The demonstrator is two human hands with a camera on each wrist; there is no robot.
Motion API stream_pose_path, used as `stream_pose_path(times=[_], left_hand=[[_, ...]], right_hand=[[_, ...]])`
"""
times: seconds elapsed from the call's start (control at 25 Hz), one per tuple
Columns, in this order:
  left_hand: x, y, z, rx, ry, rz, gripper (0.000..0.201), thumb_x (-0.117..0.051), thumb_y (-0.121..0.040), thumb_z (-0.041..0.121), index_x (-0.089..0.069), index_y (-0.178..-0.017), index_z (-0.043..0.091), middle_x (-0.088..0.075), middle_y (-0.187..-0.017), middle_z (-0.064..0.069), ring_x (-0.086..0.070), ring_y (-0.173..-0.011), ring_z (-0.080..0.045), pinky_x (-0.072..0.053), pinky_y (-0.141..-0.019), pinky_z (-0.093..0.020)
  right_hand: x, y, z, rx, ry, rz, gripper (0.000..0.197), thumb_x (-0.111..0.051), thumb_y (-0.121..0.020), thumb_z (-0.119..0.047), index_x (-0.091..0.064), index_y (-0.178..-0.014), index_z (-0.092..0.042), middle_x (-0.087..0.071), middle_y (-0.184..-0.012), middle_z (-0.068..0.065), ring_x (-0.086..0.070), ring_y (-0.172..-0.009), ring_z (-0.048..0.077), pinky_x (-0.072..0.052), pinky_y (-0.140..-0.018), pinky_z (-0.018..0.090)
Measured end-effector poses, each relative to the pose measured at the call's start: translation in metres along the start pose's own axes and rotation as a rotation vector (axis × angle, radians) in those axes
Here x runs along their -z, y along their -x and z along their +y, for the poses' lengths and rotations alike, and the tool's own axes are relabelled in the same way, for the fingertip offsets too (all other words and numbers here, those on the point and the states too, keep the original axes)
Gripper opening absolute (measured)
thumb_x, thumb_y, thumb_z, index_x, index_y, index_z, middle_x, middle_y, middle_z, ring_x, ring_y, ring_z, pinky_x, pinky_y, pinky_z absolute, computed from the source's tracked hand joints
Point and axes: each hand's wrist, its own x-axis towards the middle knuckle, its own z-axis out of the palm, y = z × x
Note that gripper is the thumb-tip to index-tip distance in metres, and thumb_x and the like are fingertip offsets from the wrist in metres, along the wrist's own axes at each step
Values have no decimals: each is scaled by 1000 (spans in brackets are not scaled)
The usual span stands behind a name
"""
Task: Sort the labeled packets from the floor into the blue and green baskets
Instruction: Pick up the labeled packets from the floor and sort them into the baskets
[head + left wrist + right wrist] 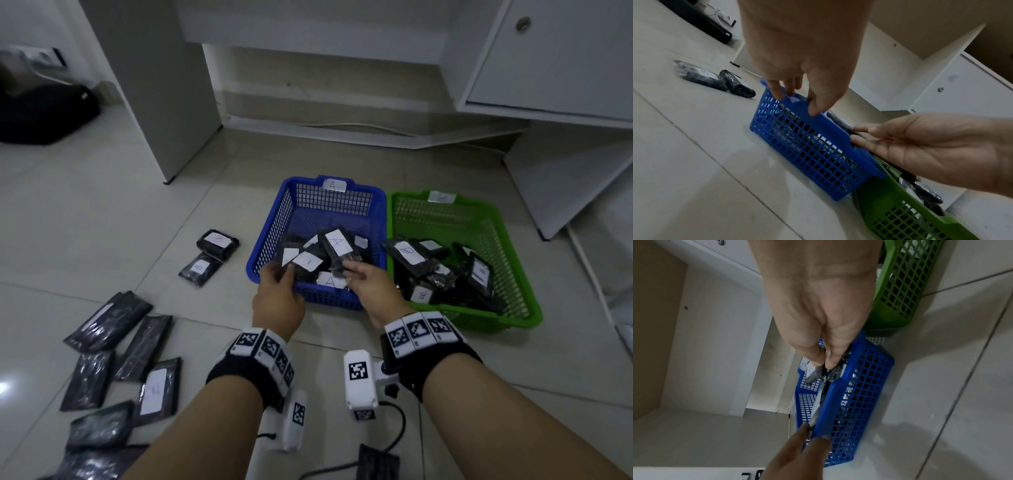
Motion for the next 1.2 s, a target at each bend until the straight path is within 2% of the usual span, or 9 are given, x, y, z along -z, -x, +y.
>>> stream_pose_path(times=[0.12,0.28,0.4,0.52,0.64,0.8,0.92,1.04,1.2], left_hand=[[7,-4,-8,24,-231,-206,72,-56,-87,27,-20,-150,22,-22,-152,-1,-31,-136,-23,-38,-105,-45],[29,-2,-6,-113,-44,-242,65,-59,-87,15,-33,-146,13,-28,-149,-9,-34,-135,-24,-28,-109,-28],[37,31,-8,-132,116,-232,43,-61,-88,13,-55,-130,16,-46,-132,-6,-52,-115,-18,-38,-98,-22],[34,93,-21,-118,230,-347,22,-64,-86,10,-68,-105,21,-60,-106,5,-60,-88,-5,-42,-80,-6],[27,160,-37,-142,113,-568,20,-67,-83,10,-71,-95,25,-64,-96,10,-59,-87,-3,-49,-84,-21],[23,213,-61,-226,-99,-802,46,-75,-66,38,-67,-110,30,-56,-118,4,-52,-109,-13,-41,-100,-31],[23,232,-71,-199,-291,-872,74,-82,-59,42,-53,-126,36,-35,-128,6,-34,-116,-15,-36,-104,-33],[21,241,-72,-133,-292,-828,70,-87,-56,26,-54,-118,25,-41,-122,0,-43,-113,-18,-42,-95,-31],[31,227,-67,-82,-258,-789,51,-84,-63,21,-61,-108,21,-61,-109,1,-57,-102,-17,-41,-79,-20]], right_hand=[[-1,2,3,12,138,-107,44,-49,-94,0,-51,-137,-12,-29,-154,10,-49,-128,29,-41,-106,34],[8,39,8,92,81,30,31,-52,-90,4,-66,-114,-7,-66,-116,11,-63,-98,13,-47,-89,25],[20,83,22,136,43,43,27,-55,-87,4,-70,-105,-9,-68,-97,0,-60,-79,3,-50,-81,25],[27,135,51,80,135,-67,29,-56,-87,3,-72,-101,-17,-69,-102,-4,-63,-95,6,-49,-90,24],[29,176,82,71,459,-316,43,-53,-83,6,-71,-106,-26,-62,-118,-3,-55,-113,10,-40,-97,20],[27,207,110,126,958,-635,64,-50,-80,12,-56,-128,-30,-23,-156,2,-21,-142,23,-23,-115,29],[29,223,120,218,1102,-611,59,-54,-78,12,-51,-126,-22,-14,-159,0,-18,-141,25,-30,-111,35],[33,229,116,263,1087,-481,38,-52,-76,11,-55,-101,-17,-44,-127,2,-42,-113,24,-40,-84,28],[44,238,92,231,911,-226,25,-55,-77,-5,-46,-84,-27,-46,-87,-5,-51,-75,19,-41,-61,32]])
